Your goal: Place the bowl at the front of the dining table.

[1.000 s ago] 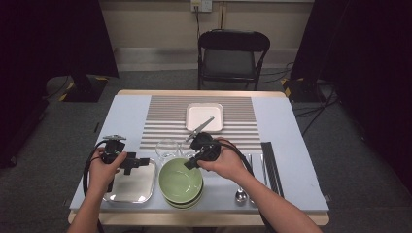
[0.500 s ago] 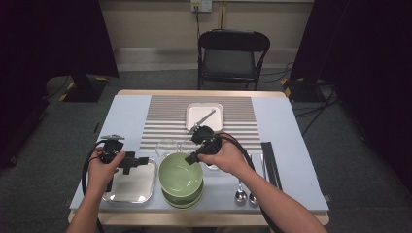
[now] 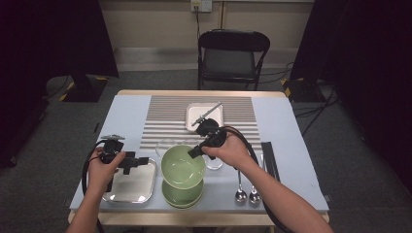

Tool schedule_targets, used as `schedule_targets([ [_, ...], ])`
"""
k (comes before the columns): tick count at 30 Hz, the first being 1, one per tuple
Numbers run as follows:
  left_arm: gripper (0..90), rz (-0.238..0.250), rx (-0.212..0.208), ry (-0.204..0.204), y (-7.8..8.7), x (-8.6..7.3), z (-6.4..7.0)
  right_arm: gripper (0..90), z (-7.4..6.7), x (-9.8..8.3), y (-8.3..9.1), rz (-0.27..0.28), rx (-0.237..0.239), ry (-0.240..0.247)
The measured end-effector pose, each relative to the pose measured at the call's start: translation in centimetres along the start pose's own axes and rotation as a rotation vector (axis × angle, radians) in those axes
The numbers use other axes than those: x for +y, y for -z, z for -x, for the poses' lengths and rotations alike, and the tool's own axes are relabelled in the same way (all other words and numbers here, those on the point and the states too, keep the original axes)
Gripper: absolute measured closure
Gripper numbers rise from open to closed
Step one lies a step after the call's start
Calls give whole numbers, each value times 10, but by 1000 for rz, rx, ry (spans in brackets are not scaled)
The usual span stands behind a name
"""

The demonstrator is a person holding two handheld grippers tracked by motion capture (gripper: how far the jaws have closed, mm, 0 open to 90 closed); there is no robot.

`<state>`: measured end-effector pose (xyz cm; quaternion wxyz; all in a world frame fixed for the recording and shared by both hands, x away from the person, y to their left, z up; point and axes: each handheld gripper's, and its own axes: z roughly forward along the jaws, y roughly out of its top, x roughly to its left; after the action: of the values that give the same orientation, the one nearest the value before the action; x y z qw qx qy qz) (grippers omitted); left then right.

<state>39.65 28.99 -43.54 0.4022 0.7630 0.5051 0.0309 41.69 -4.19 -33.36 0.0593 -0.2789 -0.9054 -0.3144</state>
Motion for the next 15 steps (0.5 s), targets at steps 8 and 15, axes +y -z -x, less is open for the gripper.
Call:
schedule_targets([
  [8,215,6,2,2,1,0,-1,865,7,2,3,-6,-3,-26],
  [15,215,14,-1,8,2,0,-1,865,13,5,7,1,-12,-50],
])
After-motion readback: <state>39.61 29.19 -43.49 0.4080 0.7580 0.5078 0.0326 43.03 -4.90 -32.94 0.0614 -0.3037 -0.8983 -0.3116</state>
